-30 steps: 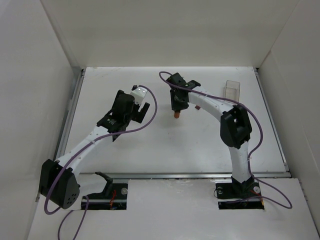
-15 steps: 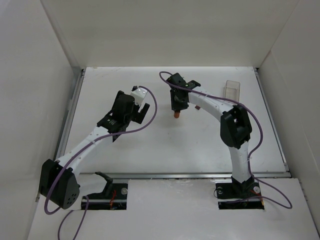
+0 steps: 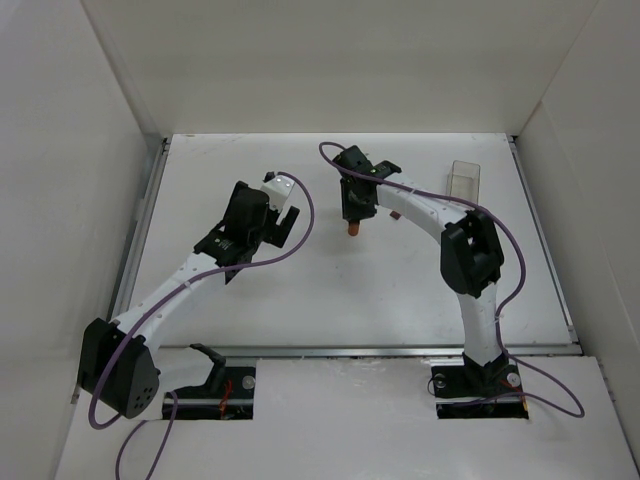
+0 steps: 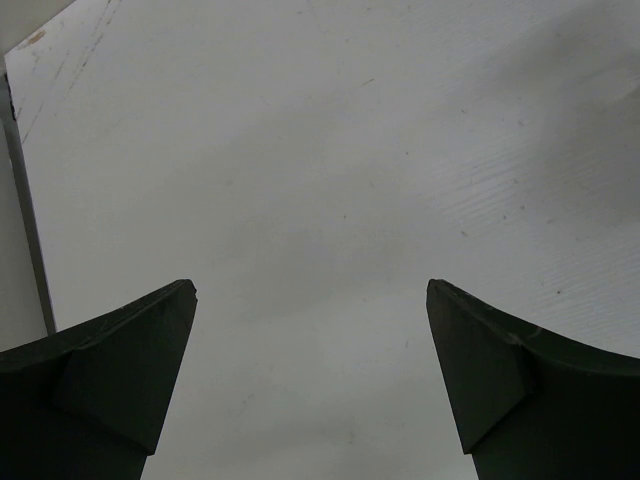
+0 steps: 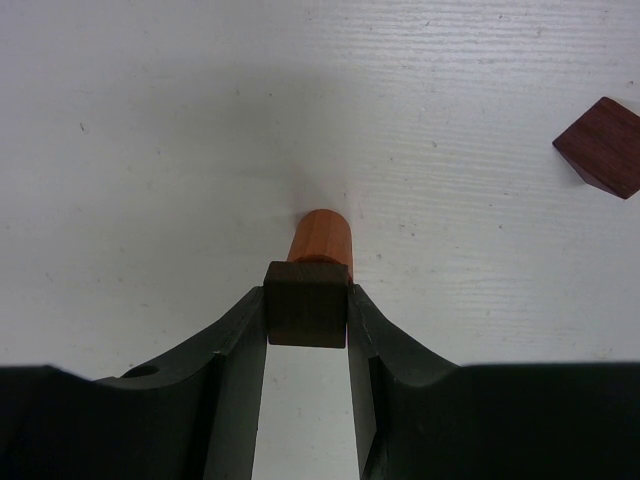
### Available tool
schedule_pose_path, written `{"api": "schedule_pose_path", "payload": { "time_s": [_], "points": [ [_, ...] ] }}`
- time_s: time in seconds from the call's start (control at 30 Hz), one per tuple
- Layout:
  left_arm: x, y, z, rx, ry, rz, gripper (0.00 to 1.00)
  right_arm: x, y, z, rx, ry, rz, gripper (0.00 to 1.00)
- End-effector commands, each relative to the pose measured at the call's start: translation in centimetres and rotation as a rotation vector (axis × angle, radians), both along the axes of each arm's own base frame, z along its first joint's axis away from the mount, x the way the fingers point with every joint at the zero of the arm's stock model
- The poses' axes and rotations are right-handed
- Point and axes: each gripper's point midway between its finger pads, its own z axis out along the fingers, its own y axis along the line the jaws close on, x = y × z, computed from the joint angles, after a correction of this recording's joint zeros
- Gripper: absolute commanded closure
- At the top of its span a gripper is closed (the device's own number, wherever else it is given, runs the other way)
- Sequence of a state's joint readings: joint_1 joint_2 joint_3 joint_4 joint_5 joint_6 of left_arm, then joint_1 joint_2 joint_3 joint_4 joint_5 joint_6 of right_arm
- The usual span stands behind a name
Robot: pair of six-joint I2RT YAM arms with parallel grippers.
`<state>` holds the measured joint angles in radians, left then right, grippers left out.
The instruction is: Build the wood block tower
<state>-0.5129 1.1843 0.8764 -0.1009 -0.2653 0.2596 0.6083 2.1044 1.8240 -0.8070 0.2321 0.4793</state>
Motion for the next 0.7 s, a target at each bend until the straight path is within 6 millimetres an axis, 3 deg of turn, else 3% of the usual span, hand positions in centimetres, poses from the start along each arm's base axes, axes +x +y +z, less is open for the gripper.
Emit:
{"api": "schedule_pose_path", "payload": {
  "time_s": [0.0, 0.07, 0.47, 0.57, 0.67],
  "points": [
    [0.2, 0.1, 1.4, -0.034, -0.049, 0.007, 0.00, 0.9, -0.2, -0.1, 0.005, -0.025, -0.029, 0.71],
    [0.2, 0.1, 1.4, -0.034, -0.049, 0.007, 0.00, 0.9, -0.2, -0.1, 0.005, -0.025, -0.029, 0.64],
    [0.1, -0.1, 1.4, -0.038, -0.047, -0.001, 0.00, 0.8, -0.4, -0.4, -0.007, -0.022, -0.033, 0.41],
    [0.1, -0.1, 1.4, -0.038, -0.047, -0.001, 0.00, 1.0, -0.8, 0.8, 0.008, -0.043, -0.042, 0.32],
    [0.0, 0.0, 1.0, -0.034, -0.039, -0.001, 0.00, 2.0, -1.8, 3.9, 0.049, -0.105, -0.070, 0.27]
  ]
}}
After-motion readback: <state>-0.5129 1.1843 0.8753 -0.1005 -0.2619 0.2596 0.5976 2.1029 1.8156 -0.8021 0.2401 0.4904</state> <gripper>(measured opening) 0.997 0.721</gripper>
